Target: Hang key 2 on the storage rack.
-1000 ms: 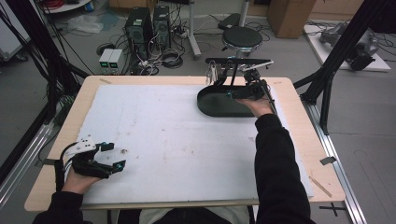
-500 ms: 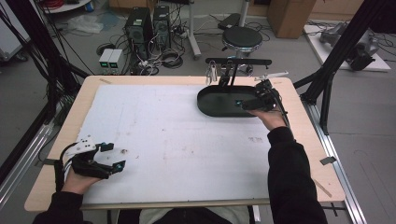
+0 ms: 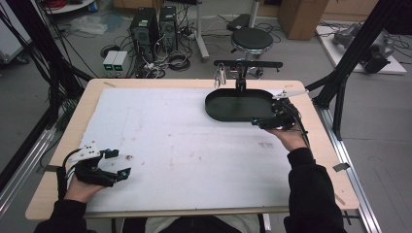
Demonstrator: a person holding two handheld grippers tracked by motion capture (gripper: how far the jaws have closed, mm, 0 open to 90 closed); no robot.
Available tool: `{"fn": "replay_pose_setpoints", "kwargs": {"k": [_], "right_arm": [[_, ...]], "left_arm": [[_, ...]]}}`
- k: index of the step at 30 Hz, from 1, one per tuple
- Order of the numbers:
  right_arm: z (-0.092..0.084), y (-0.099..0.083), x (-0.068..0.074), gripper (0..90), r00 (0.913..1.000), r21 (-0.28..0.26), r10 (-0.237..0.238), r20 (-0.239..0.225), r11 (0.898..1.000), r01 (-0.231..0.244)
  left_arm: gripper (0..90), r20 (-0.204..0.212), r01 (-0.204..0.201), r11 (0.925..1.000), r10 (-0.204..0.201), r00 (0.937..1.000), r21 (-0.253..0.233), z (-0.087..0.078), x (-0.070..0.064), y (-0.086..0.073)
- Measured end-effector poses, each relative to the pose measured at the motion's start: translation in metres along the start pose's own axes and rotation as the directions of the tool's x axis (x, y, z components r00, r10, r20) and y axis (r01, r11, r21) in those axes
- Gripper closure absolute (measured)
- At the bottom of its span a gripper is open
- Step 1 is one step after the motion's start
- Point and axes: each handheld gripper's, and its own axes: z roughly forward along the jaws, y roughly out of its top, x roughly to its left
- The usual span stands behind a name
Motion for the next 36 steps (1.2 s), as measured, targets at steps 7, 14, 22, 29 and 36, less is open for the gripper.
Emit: {"fn": "replay_pose_setpoints", "kwargs": {"k": [7, 14, 22, 29, 36], "right_arm": [[-0.009, -0.021, 0.003, 0.9, 0.9997, 0.003, -0.008, 0.021, 1.0, 0.008], [-0.019, -0.036, 0.007, 0.9, 0.9998, -0.022, -0.007, 0.016, 1.0, 0.007], [-0.023, -0.062, 0.019, 0.9, 0.9997, -0.002, -0.024, -0.004, 1.0, 0.024], [-0.029, -0.084, 0.016, 0.9, 0.9991, 0.005, -0.041, -0.006, 0.999, 0.041], [-0.033, -0.102, 0.013, 0.9, 0.9993, 0.001, -0.012, -0.035, 1.0, 0.012]], "left_arm": [[6.7, -0.006, -0.001, 1.0, 0.001, 1.0, 0.0, -0.001, -0.001, -0.001], [6.8, -0.012, -0.005, 1.0, 0.005, 0.9999, -0.002, -0.002, -0.002, 0.0], [6.8, -0.013, -0.005, 1.0, 0.005, 0.9999, -0.002, -0.002, -0.002, -0.001], [6.8, -0.021, -0.003, 1.0, 0.003, 0.9998, -0.002, -0.003, -0.003, -0.002], [6.8, -0.027, -0.002, 1.0, 0.002, 0.9996, 0.0, -0.003, -0.003, -0.002]]}}
